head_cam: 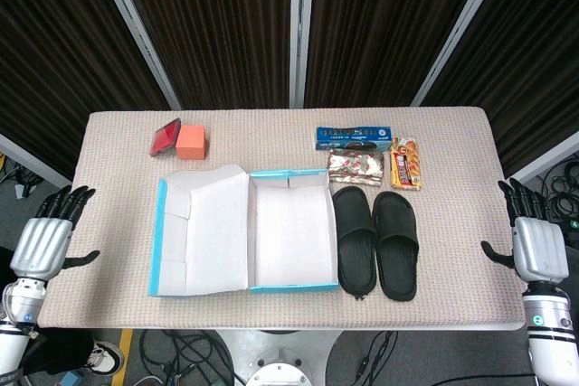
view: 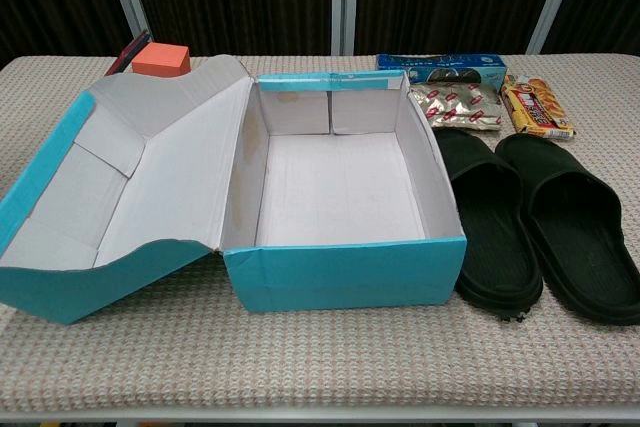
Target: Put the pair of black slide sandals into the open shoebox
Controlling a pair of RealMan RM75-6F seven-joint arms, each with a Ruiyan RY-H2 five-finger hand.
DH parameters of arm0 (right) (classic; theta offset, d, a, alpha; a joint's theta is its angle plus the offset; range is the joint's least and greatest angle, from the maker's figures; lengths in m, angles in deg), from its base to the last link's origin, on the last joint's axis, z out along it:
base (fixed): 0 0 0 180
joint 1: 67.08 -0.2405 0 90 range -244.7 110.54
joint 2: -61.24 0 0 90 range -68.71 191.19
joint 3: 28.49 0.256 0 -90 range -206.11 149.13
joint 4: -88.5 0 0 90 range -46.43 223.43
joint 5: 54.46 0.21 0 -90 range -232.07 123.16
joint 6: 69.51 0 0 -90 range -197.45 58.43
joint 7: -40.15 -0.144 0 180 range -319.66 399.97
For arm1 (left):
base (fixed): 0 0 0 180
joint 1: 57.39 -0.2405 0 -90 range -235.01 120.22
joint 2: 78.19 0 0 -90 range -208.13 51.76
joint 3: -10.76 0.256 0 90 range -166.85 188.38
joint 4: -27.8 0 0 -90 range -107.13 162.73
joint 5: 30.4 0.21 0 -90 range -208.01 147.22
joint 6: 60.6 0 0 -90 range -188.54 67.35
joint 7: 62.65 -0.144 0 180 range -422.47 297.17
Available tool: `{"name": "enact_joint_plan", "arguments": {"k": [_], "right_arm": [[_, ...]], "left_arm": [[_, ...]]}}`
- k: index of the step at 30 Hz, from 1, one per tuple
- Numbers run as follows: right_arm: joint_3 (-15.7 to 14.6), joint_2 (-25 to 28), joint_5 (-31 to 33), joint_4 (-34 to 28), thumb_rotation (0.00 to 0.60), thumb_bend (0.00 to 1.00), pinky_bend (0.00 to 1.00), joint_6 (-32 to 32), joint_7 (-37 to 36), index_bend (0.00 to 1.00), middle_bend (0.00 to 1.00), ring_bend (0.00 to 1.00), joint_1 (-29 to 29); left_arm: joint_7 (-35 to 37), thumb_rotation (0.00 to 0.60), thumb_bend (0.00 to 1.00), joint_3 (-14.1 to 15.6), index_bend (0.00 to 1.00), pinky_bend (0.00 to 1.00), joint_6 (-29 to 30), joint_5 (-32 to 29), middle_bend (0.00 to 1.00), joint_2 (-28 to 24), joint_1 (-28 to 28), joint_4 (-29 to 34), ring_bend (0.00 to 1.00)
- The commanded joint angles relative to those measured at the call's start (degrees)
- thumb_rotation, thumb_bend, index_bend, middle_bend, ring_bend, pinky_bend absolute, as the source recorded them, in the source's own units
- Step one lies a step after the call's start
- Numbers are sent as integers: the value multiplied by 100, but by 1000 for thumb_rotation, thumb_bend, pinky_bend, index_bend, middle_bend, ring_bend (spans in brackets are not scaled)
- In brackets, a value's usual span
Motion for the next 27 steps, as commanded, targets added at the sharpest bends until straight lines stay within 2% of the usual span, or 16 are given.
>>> {"name": "enact_joint_plan", "arguments": {"k": [1, 8, 12, 16, 21, 24, 27], "right_arm": [[-4, 20, -13, -17, 600, 102, 0, -42, -18, 0, 0, 0, -10], [45, 217, 28, -172, 600, 100, 0, -301, -175, 0, 0, 0, -97], [120, 304, 487, -289, 600, 98, 0, -694, 274, 0, 0, 0, -367], [198, 383, 1443, -426, 600, 97, 0, -1575, 1090, 0, 16, 0, -1011], [378, 368, 3010, -206, 600, 94, 0, -3035, 1720, 0, 20, 0, -2257], [302, 111, 3769, 150, 600, 88, 0, -3501, 2071, 0, 20, 0, -2978], [67, -276, 4412, 486, 600, 86, 0, -3539, 2560, 0, 20, 0, -3630]], "left_arm": [[22, 600, 0, -7, 76, 116, -29, -3, 81, 7, 21, 5, 0], [90, 600, 0, 57, 76, 117, -98, 70, 81, -101, 33, 91, 0], [246, 600, 0, 16, 76, 117, -101, 19, 81, -113, 38, 90, 0], [420, 600, 0, 31, 76, 117, -216, 8, 81, -63, 79, -79, 0], [626, 600, 0, 31, 76, 118, -232, 100, 81, -42, 116, -235, 0], [714, 600, 0, 43, 76, 118, -184, 174, 81, -64, 108, -270, 0], [732, 600, 0, 63, 76, 118, -118, 231, 81, -87, 81, -251, 0]]}}
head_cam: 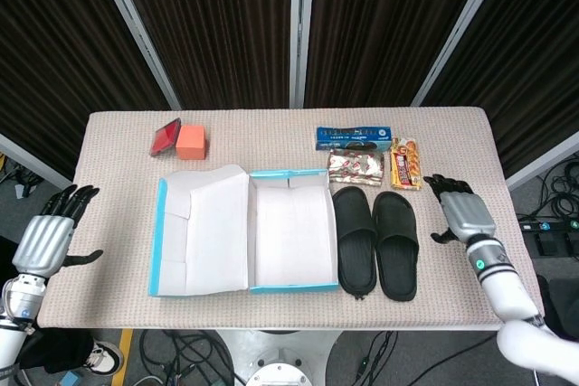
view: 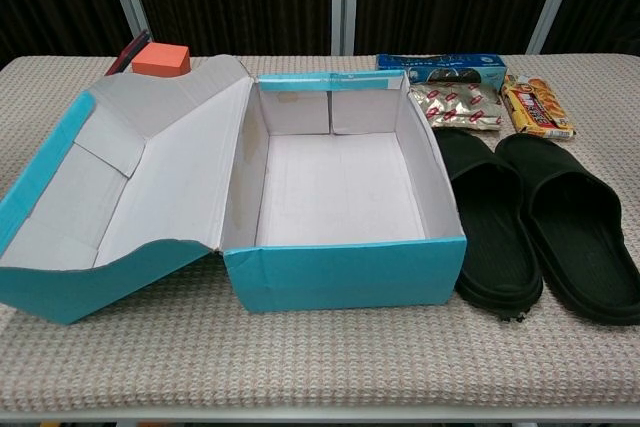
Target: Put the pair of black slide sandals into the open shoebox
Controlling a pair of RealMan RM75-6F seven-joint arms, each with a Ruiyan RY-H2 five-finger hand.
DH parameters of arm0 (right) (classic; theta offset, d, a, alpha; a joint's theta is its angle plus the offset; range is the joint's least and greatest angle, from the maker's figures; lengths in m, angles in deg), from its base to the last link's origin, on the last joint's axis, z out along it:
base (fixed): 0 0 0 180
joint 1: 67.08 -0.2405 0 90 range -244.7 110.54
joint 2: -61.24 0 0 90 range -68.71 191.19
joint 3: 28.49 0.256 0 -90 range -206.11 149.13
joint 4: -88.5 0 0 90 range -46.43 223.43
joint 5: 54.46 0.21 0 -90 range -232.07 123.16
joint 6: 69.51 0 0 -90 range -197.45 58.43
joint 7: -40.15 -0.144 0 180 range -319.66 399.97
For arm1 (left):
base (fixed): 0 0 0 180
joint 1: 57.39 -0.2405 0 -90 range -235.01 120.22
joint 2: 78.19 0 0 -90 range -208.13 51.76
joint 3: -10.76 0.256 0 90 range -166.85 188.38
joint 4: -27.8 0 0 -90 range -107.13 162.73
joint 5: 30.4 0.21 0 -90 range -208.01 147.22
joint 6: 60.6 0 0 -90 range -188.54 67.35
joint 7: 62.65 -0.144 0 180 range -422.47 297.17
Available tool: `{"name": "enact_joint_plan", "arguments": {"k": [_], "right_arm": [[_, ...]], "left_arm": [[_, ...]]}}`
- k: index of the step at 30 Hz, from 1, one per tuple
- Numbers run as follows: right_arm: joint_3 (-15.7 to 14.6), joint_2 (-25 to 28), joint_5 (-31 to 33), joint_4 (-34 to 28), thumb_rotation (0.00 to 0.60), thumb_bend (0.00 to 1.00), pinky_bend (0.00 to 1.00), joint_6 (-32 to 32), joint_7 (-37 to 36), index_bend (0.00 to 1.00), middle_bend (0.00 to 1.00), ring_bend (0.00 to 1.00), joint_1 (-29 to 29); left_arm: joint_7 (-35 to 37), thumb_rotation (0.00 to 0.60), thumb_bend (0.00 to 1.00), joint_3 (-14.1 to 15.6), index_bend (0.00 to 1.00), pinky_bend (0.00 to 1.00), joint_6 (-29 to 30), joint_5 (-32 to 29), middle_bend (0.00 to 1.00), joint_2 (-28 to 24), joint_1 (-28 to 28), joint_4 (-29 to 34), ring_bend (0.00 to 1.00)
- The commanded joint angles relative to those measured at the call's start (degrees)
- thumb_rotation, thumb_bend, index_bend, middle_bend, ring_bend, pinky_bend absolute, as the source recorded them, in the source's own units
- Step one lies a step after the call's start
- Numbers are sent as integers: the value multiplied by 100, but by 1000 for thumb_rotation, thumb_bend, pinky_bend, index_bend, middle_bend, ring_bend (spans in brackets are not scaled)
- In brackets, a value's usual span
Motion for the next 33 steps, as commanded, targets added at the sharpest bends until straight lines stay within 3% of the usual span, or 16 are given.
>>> {"name": "enact_joint_plan", "arguments": {"k": [1, 6, 11, 22, 33], "right_arm": [[-244, -602, 1154, 597, 600, 86, 0, -449, 863, 0, 20, 0, -1159], [-495, -1146, 2000, 1005, 600, 86, 0, -522, 1162, 0, 27, 0, -1861], [-658, -1437, 2442, 1230, 600, 86, 0, -630, 1196, 0, 34, 0, -2256], [-858, -1793, 2854, 1384, 600, 86, 0, -664, 964, 0, 34, 0, -2708], [-962, -2034, 2814, 1611, 600, 90, 0, -731, 689, 0, 46, 0, -2912]], "left_arm": [[7, 600, 0, 18, 76, 118, 61, 44, 81, -23, -29, 25, 0], [-40, 600, 0, 28, 76, 118, 119, 111, 81, -82, -38, 141, 0], [-52, 600, 0, 39, 76, 118, 116, 159, 81, -134, -22, 217, 0], [454, 600, 0, 154, 76, 118, 46, 324, 81, -270, -28, 246, 0], [761, 600, 0, 168, 76, 117, 61, 326, 81, -333, -45, 272, 0]]}}
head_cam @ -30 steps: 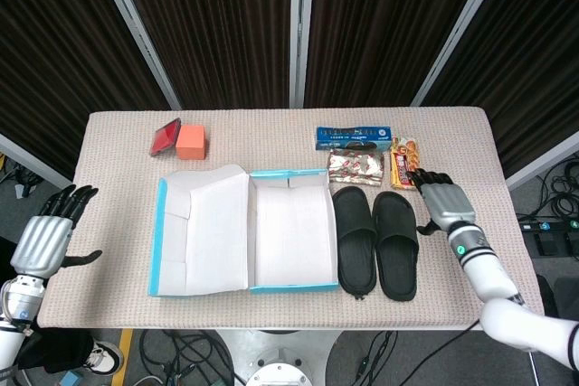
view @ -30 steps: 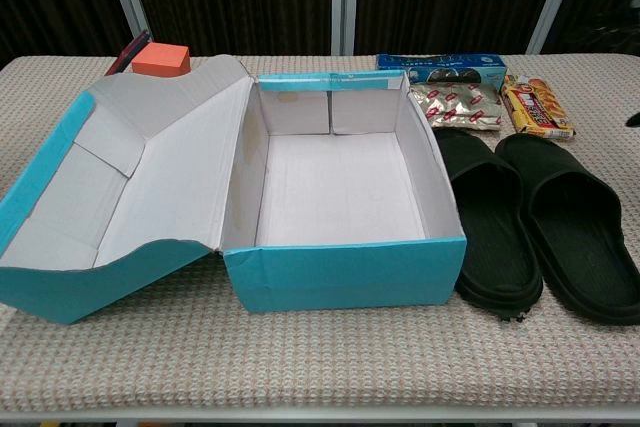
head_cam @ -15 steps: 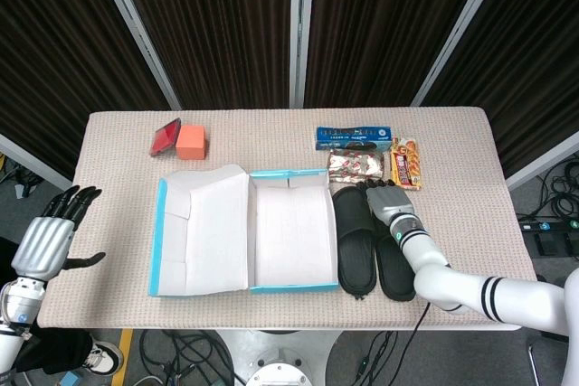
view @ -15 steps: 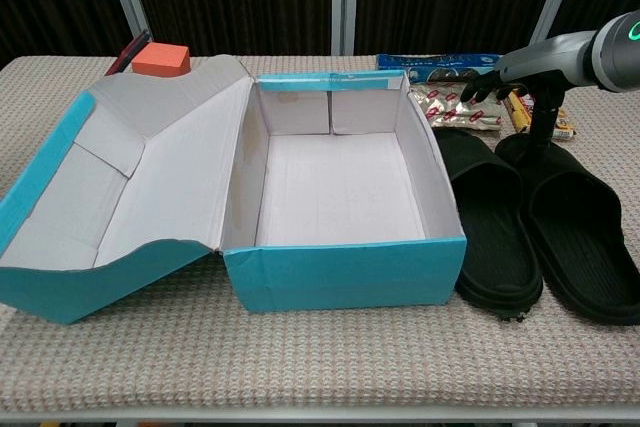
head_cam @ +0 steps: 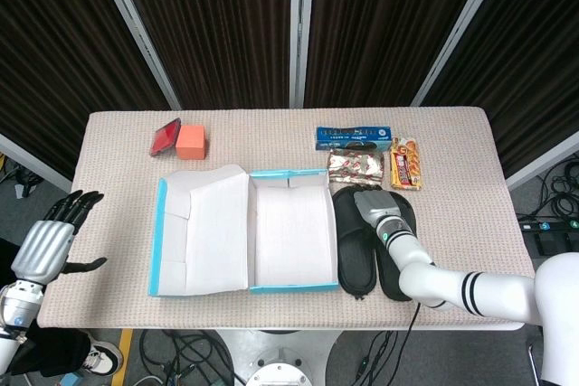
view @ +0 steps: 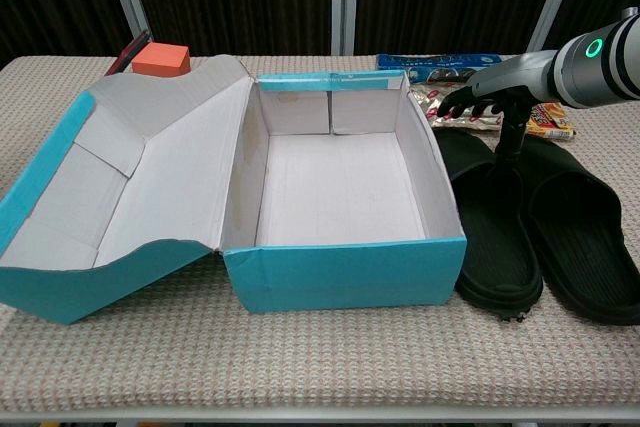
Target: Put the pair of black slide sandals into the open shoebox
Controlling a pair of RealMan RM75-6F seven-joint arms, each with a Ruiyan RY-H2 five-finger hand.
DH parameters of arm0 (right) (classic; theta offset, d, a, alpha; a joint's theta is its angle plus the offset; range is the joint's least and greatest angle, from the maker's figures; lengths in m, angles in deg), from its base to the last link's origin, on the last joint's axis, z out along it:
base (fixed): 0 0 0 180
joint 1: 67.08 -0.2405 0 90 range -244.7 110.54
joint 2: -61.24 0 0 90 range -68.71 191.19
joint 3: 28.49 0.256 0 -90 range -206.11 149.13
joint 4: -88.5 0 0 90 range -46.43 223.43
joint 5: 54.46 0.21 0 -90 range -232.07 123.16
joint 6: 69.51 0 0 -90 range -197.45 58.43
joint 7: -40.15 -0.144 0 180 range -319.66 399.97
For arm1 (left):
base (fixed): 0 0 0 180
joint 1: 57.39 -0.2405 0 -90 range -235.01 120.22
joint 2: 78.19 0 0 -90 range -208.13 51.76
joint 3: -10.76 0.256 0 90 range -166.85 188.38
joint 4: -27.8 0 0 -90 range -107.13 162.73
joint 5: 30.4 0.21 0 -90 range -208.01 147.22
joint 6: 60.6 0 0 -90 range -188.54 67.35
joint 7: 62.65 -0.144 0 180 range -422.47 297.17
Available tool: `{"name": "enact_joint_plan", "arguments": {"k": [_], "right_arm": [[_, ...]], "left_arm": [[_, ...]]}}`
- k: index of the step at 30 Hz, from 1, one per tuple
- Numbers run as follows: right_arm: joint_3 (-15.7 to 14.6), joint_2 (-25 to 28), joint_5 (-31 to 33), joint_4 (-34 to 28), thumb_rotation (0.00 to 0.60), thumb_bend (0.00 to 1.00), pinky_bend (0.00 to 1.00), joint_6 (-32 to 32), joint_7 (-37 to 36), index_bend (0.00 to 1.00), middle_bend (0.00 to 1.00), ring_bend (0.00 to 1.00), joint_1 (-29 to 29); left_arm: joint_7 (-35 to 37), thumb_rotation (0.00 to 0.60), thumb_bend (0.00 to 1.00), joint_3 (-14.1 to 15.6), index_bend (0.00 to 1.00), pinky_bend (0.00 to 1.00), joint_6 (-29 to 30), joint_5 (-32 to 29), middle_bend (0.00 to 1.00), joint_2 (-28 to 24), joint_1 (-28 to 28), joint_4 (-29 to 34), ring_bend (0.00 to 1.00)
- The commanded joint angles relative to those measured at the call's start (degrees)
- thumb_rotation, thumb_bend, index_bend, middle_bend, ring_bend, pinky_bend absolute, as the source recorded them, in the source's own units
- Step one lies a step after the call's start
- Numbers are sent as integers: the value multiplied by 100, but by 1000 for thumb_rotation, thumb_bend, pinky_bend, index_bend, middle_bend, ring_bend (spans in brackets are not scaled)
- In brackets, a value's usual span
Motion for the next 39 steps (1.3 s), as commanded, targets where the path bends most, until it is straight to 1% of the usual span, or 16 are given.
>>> {"name": "enact_joint_plan", "arguments": {"k": [1, 6, 14, 24, 30, 35, 39], "right_arm": [[-8, -45, -67, 44, 600, 90, 0, -16, -79, 0, 50, 0, -35], [-80, -131, -105, 114, 600, 92, 0, 13, -152, 0, 60, 0, -104], [-193, -284, 16, 304, 600, 97, 0, -40, -223, 0, 77, 0, -222], [-303, -364, 94, 463, 600, 109, 10, -66, -286, 0, 199, 123, -322], [-356, -437, 90, 518, 600, 113, 20, 2, -282, 23, 209, 129, -366], [-378, -484, 74, 540, 600, 125, 24, 76, -280, 56, 244, 159, -377], [-401, -511, 76, 569, 600, 131, 26, 95, -252, 78, 259, 163, -394]], "left_arm": [[138, 600, 0, -15, 76, 117, 55, -3, 81, -17, -23, -10, 0], [246, 600, 0, 4, 79, 117, 58, 18, 81, -51, -34, -60, 0], [354, 600, 0, 48, 80, 117, 23, 12, 81, -53, -54, -137, 0], [494, 600, 0, 32, 80, 117, 41, -74, 81, -76, -98, -195, 0], [514, 600, 0, 59, 80, 117, 31, -54, 81, -68, -112, -225, 0], [534, 600, 0, 56, 80, 117, 23, -49, 81, -67, -107, -235, 0], [547, 600, 0, 61, 80, 117, 6, -32, 81, -61, -97, -237, 0]]}}
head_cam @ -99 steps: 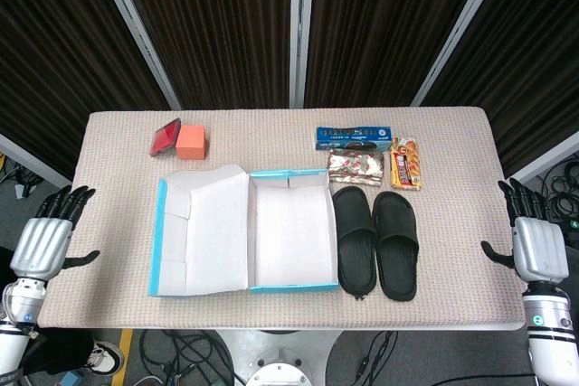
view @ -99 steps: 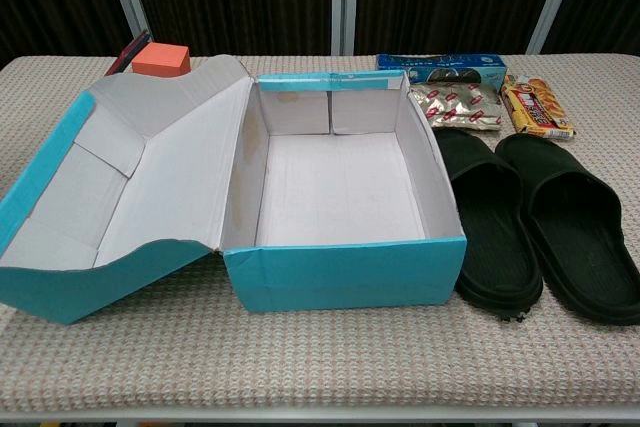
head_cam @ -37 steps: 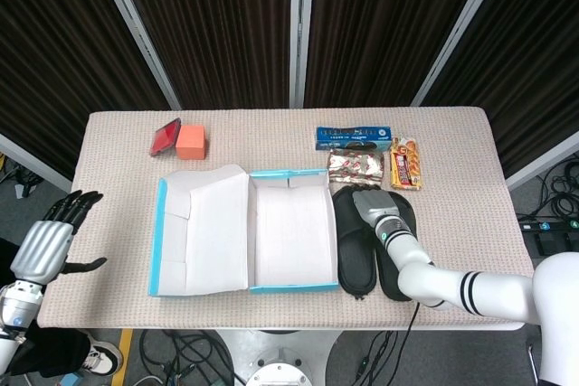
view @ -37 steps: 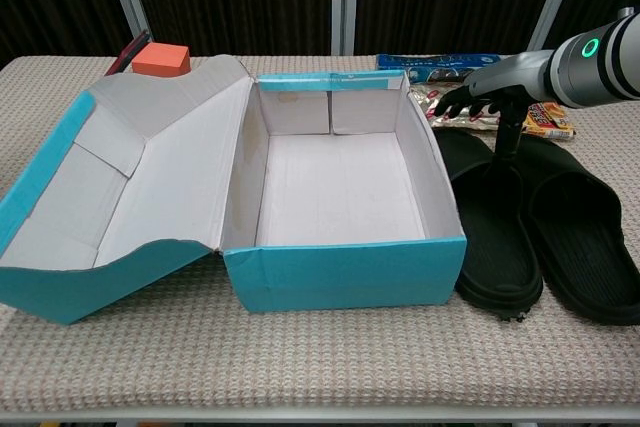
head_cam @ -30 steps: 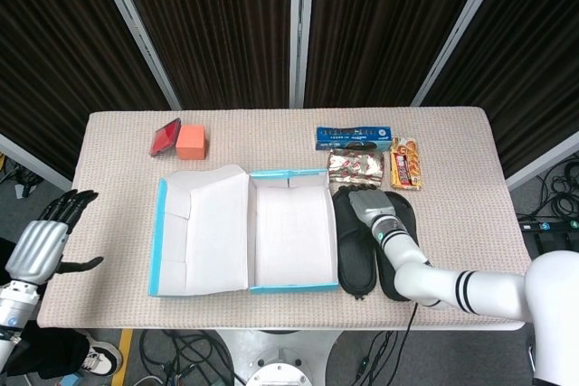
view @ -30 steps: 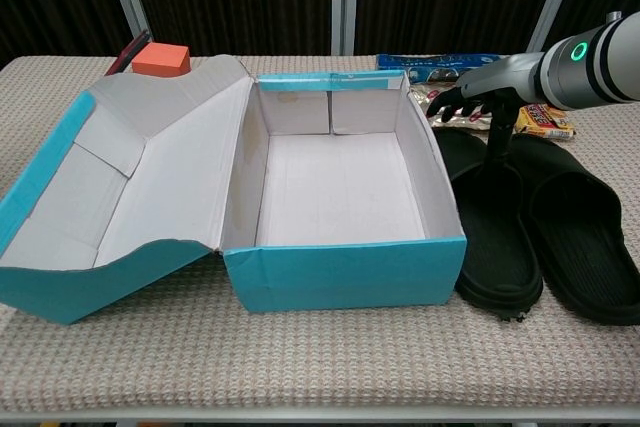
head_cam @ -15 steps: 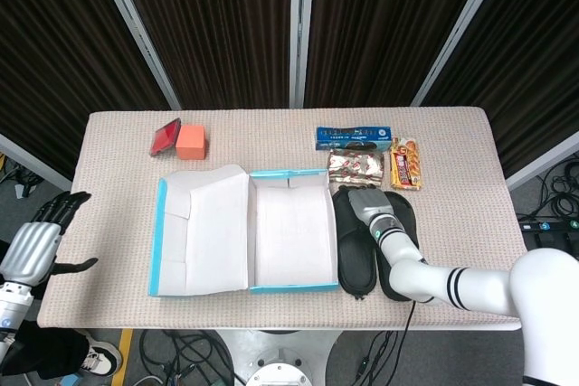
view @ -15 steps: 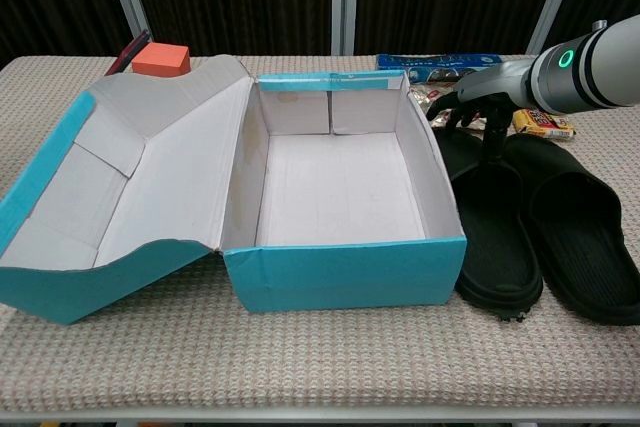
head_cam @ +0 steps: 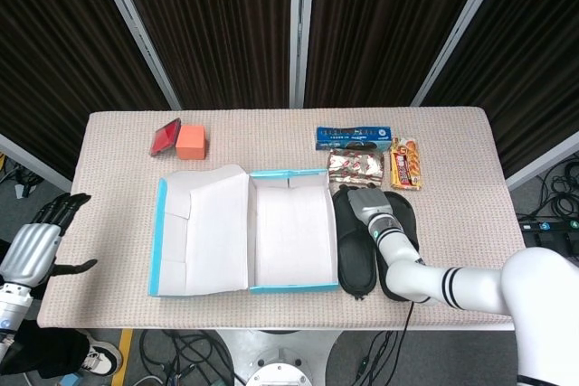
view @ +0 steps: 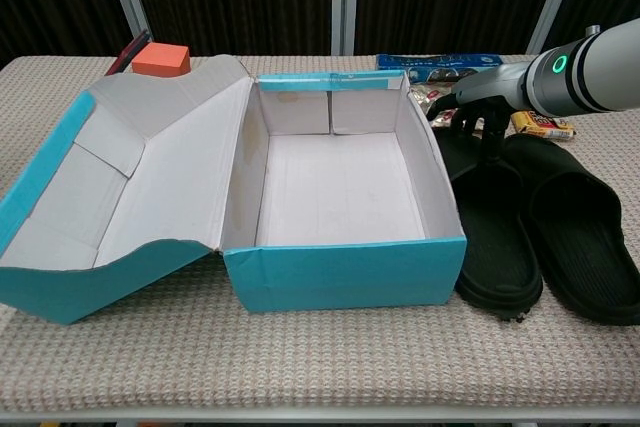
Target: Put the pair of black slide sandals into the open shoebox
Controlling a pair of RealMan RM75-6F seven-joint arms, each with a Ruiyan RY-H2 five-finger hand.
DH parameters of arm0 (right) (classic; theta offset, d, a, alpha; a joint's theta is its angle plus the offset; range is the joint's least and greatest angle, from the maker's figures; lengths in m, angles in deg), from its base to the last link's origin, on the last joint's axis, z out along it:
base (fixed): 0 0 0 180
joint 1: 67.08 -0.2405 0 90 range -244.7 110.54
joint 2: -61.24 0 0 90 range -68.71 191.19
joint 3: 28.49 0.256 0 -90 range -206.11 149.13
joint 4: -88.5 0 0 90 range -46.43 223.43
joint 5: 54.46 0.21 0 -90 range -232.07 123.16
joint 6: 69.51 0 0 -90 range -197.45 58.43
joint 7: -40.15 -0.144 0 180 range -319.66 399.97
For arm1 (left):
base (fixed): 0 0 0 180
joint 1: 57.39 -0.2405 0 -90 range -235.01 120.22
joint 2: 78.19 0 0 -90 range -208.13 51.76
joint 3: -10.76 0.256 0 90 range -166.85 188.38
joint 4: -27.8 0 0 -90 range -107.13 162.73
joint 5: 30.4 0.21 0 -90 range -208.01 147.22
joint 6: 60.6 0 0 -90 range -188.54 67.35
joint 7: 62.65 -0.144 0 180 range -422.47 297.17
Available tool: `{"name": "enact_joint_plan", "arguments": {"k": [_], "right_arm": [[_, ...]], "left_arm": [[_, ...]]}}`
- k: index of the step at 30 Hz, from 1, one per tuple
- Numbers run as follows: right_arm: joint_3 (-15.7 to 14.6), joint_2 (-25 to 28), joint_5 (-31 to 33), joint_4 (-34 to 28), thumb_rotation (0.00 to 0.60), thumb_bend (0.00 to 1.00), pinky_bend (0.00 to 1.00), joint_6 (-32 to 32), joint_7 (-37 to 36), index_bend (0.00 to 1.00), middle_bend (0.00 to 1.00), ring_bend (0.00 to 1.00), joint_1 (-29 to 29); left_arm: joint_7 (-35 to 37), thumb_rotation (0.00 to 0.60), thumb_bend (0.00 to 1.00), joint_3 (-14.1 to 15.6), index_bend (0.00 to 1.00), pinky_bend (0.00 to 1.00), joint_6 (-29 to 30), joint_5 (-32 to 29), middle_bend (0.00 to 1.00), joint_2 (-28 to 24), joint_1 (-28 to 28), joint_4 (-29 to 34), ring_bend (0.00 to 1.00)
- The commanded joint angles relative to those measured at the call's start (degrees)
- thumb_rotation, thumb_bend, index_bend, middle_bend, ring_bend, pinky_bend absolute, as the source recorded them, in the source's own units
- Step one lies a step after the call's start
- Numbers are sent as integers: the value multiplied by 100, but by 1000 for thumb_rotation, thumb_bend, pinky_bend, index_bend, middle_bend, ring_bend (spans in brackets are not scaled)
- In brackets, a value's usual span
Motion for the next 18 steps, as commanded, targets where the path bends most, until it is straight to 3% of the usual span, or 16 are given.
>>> {"name": "enact_joint_plan", "arguments": {"k": [1, 10, 13, 16, 18], "right_arm": [[-11, -15, 12, 14, 600, 131, 27, 3, 13, 84, 262, 164, -8], [-14, -60, -97, 52, 600, 159, 111, 169, 30, 196, 366, 261, 18], [37, -15, -245, 1, 600, 173, 236, 308, -35, 270, 377, 268, 89], [94, 53, -388, -58, 600, 206, 426, 427, -114, 373, 388, 280, 177], [131, 107, -466, -97, 600, 215, 487, 477, -171, 414, 405, 299, 243]], "left_arm": [[16, 600, 0, 2, 80, 117, -9, 2, 81, 8, 4, -8, 0], [48, 600, 0, 26, 80, 117, -68, -19, 81, 6, 4, -25, 0], [34, 600, 0, 31, 80, 117, -79, -16, 81, 5, 8, -18, 0], [17, 600, 0, 33, 80, 117, -100, -13, 81, 13, 19, -8, 0], [3, 600, 0, 36, 80, 117, -116, -9, 81, 22, 27, -1, 0]]}}
